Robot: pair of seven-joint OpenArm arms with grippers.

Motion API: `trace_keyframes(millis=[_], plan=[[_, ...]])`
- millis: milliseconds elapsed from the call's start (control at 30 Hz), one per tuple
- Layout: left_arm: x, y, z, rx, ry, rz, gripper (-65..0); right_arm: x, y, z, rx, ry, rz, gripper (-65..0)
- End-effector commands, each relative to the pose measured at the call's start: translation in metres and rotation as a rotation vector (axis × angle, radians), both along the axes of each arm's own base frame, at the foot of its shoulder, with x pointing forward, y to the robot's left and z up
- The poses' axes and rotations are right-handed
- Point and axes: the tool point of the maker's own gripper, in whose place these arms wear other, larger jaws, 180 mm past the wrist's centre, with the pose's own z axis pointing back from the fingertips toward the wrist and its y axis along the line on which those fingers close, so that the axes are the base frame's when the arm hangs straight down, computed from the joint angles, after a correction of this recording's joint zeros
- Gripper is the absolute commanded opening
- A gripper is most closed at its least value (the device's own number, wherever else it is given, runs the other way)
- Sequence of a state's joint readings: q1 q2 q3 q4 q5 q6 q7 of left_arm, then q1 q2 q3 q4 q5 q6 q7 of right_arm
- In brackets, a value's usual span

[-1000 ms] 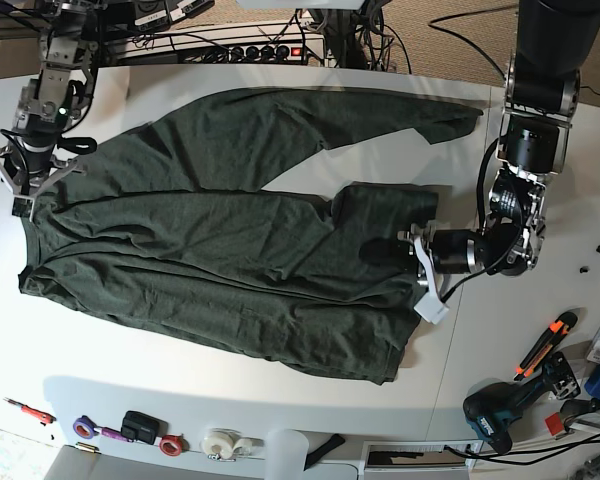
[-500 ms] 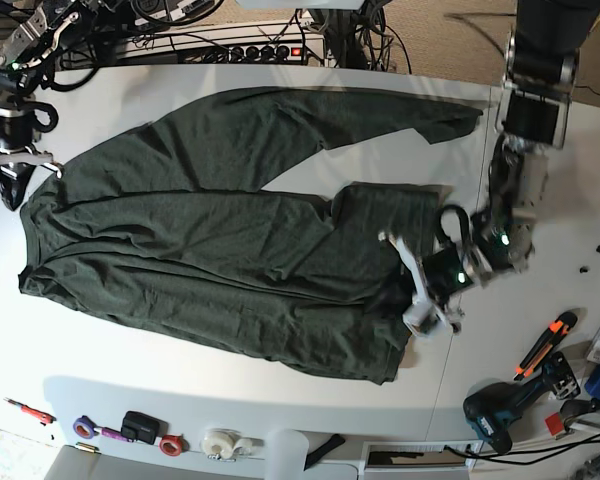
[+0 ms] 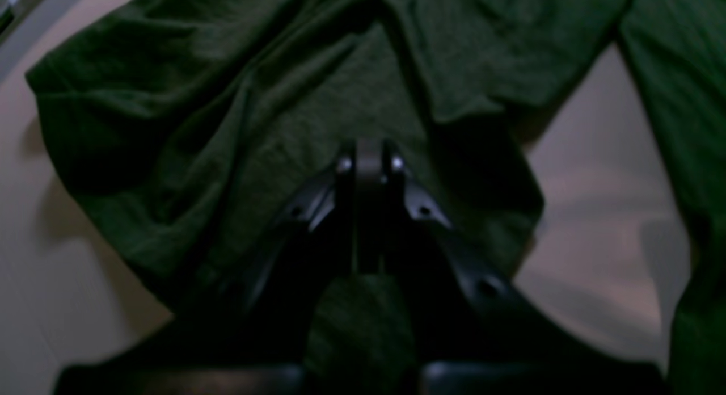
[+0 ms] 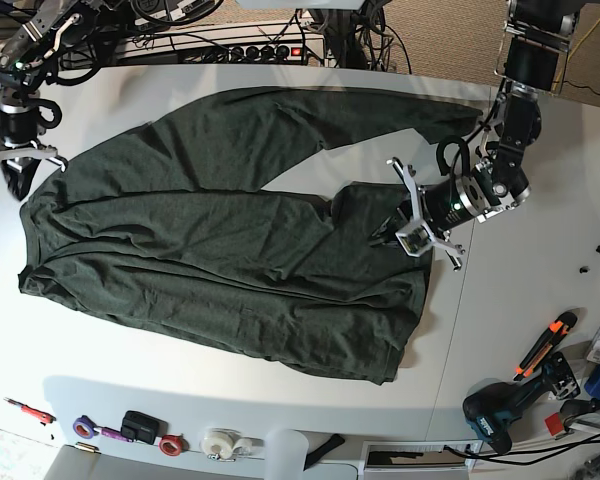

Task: Layout the t-shirt on the table in an organized manner, then fold the t-shirt properly
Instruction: 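Move the left gripper over the shirt and grasp the fabric edge, then pull the fabric edge with the left gripper outward to flatten the shirt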

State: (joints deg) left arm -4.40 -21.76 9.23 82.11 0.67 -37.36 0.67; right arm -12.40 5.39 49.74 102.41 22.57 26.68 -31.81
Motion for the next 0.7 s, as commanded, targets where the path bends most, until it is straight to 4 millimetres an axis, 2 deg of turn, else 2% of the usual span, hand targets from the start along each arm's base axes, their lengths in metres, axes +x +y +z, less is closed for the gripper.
trace_keyframes(millis=[0, 100, 333, 467, 567, 667], plan=[[0.011, 0.004, 0.017, -0.014, -0.066, 0.030, -65.0, 0.003, -0.005, 0.011, -0.021, -0.049, 0.001, -65.0], [0.013, 0.014, 0.008, 0.061, -0.094, 0.078, -65.0, 0.001, -0.007, -0.003, 0.007, -0.030, -0.010, -65.0], [0.001, 0.020, -0.019, 0.190, 0.009, 0.033, -65.0, 0.008, -0.014, 0.001, 0.011, -0.060, -0.033, -65.0], [0.001, 0.022, -0.017, 0.192, 0.014, 0.020, -65.0, 0.024, -0.021, -0.017, 0.100, -0.078, -0.079, -65.0], [0.004, 0.029, -0.013, 0.209, 0.002, 0.022, -65.0, 0.041, -0.020, -0.036, 0.170, -0.068, -0.080, -65.0], [0.008, 0.035, -0.009, 0.224, -0.004, 0.027, -65.0, 0.057, -0.016, -0.052, 0.171, -0.007, -0.053, -65.0]])
